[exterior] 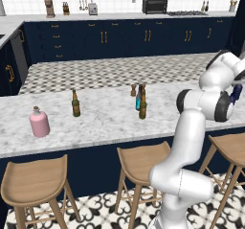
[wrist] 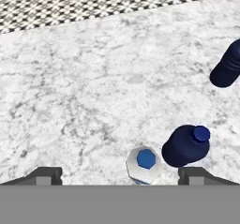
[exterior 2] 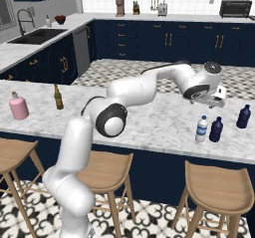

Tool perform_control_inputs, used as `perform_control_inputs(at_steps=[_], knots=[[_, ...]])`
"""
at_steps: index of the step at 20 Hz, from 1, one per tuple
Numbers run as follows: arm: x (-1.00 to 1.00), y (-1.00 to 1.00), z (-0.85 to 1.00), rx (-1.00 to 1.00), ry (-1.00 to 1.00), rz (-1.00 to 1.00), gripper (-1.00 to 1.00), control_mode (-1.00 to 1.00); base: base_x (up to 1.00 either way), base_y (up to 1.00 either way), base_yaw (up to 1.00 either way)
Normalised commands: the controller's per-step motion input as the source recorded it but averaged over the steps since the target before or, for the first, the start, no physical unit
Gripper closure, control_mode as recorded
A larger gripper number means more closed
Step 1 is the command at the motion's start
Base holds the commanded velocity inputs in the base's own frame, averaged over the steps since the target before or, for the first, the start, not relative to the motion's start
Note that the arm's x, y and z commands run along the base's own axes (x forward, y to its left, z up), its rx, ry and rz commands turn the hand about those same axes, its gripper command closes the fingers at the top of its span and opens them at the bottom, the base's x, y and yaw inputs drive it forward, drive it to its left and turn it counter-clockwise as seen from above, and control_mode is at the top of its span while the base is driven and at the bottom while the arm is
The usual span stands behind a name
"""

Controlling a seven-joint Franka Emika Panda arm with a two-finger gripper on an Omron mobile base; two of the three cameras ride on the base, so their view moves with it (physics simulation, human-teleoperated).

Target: Move the plastic bottles in the middle to the plastics group, and the glass bottles in the middle to the glass group.

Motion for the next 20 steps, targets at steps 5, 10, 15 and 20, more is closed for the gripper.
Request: perform_control_inputs(at_steps=[5, 10, 15, 20], knots=[[-0.16, 0.91, 0.15, 0.00, -0.04, 0.18, -1.00, -1.00, 0.00, 0.00, 0.00], [-0.10, 1.00, 0.07, -0.01, 0.00, 0.19, -1.00, -1.00, 0.00, 0.00, 0.00], [0.00, 1.00, 0.00, -0.02, 0.00, 0.13, -1.00, -1.00, 0.00, 0.00, 0.00], [0.00, 1.00, 0.00, -0.05, 0.02, 0.06, -1.00, -1.00, 0.00, 0.00, 0.00]])
